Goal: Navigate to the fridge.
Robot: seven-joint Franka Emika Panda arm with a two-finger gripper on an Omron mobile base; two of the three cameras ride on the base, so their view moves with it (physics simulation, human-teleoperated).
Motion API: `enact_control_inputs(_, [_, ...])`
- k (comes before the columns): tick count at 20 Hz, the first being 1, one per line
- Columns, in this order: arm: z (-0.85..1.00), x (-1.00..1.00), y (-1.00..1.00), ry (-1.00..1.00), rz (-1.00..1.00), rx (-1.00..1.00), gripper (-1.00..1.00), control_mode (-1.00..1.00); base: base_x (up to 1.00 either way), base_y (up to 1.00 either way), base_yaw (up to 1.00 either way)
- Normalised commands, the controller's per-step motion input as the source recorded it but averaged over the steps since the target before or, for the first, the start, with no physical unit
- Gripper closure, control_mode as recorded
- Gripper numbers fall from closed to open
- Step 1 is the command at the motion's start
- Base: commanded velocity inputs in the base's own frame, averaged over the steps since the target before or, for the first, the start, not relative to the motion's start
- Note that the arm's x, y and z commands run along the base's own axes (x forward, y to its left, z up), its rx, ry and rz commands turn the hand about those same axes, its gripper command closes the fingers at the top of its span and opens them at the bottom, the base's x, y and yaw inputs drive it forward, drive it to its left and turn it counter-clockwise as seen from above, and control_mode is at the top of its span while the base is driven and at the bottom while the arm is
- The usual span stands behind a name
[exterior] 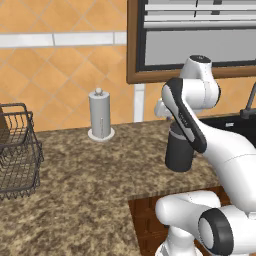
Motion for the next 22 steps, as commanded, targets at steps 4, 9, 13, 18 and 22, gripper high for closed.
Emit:
enact_control_inputs(4, [-0.02,-0.39,-0.08,0.00,0.00,0.00,-1.00,-1.00,0.00,0.00,0.00])
enact_control_inputs(9, [-0.16,-0.81,-0.13,0.00,0.00,0.00,-1.00,-1.00,0.00,0.00,0.00])
enact_control_inputs(13, [-0.42,-0.64,0.00,0.00,0.00,-0.01,-1.00,-1.00,0.00,0.00,0.00])
enact_control_inputs(18, [-0.43,-0.50,0.00,0.00,0.01,-0.03,-1.00,-1.00,0.00,0.00,0.00])
enact_control_inputs(22, [-0.19,-0.25,0.00,0.00,0.04,0.00,-1.00,1.00,-0.25,-0.02,0.01])
